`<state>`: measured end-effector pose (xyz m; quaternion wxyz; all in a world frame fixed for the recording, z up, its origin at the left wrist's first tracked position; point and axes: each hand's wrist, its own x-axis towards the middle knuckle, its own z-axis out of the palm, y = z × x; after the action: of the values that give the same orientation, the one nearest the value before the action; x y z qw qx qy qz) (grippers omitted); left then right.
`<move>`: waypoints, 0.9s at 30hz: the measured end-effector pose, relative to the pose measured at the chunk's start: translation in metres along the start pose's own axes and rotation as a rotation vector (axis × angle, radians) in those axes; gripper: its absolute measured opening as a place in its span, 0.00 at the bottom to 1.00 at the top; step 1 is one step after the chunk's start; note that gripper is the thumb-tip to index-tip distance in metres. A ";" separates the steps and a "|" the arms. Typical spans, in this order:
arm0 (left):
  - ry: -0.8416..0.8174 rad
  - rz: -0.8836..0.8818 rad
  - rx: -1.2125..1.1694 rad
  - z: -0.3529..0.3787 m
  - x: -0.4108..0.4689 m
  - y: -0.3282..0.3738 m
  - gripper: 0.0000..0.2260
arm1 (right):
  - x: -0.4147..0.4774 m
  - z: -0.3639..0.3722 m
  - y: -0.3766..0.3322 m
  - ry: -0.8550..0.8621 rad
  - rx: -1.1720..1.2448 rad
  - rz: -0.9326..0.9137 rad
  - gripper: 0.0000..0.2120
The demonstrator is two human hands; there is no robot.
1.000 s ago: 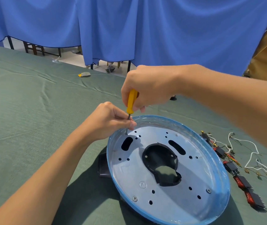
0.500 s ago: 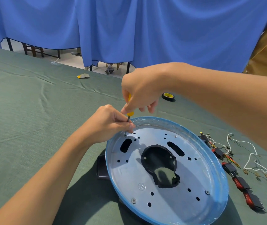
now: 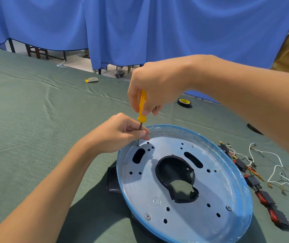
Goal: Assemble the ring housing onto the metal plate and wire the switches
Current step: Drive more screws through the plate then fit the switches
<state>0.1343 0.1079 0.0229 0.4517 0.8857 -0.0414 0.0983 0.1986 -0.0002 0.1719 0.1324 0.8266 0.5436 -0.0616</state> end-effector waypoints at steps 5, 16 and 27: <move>0.193 0.051 0.023 0.003 0.000 0.000 0.01 | -0.001 0.005 0.003 0.009 0.024 0.062 0.11; 0.054 0.094 0.088 -0.001 -0.001 0.003 0.08 | -0.015 0.001 0.006 0.133 0.090 -0.008 0.03; 0.180 0.060 0.124 0.007 0.001 0.001 0.07 | -0.016 0.011 0.002 0.142 0.024 0.078 0.19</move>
<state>0.1360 0.1016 0.0199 0.3949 0.8979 -0.0209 0.1934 0.1941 -0.0177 0.1657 0.0859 0.8508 0.5184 -0.0039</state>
